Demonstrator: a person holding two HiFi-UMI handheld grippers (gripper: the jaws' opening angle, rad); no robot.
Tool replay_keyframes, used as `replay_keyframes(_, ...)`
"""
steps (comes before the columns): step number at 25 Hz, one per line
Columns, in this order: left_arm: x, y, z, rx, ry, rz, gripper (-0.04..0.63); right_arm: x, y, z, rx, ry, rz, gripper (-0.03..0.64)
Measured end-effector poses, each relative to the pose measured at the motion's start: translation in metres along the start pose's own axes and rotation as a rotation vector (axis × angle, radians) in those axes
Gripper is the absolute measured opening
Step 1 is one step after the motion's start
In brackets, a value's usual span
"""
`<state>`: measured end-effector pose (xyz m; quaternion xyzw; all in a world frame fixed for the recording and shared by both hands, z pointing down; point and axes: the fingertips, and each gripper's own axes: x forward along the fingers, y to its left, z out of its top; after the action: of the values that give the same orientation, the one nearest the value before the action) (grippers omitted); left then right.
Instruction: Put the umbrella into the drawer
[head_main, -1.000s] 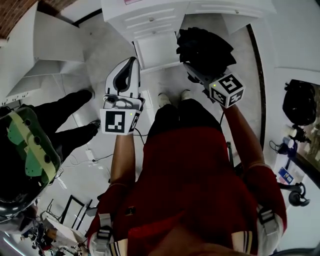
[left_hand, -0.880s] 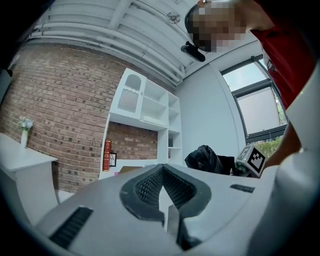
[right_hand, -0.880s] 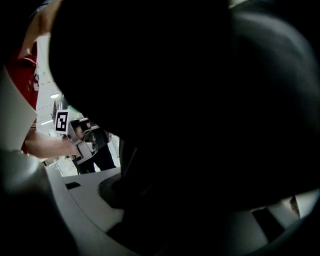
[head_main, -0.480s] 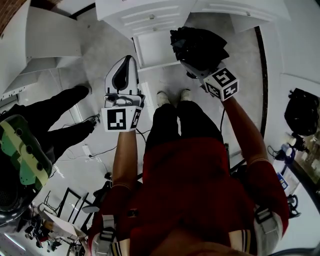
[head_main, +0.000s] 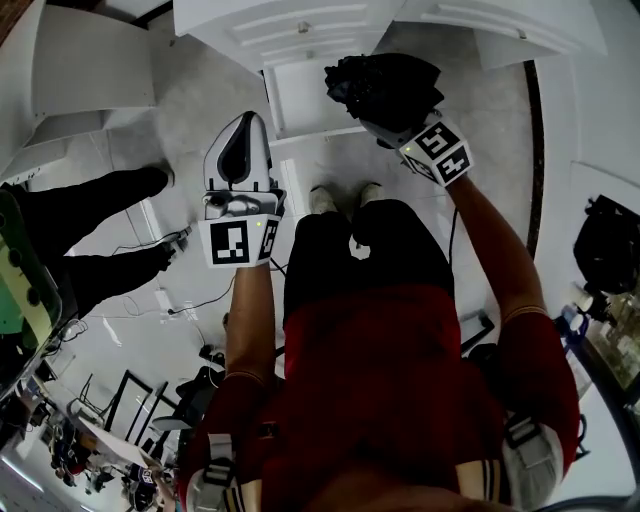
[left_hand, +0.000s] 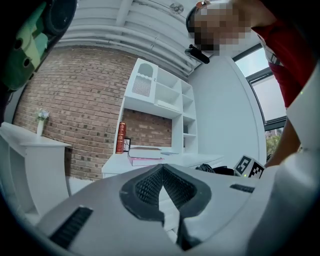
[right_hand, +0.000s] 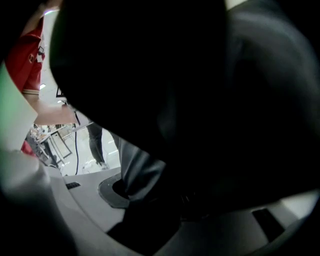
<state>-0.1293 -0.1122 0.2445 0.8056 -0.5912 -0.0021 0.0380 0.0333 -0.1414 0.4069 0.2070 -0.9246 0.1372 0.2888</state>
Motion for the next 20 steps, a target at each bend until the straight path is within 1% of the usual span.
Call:
replay_keyframes(5,0.012,0.011,-0.038,-0.005,-0.002,0.019,0.006,0.040,-0.014,-0.032,-0.027,0.048,0.040,0.236)
replay_keyframes(12,0.027,0.026,-0.094,0.005,-0.006,0.026,0.006,0.087,-0.034,-0.077,-0.074,0.102,0.059,0.236)
replay_keyframes(20,0.043,0.045,-0.165,0.011,-0.015,0.038,0.006,0.149,-0.053,-0.142,-0.125,0.208,0.096,0.236)
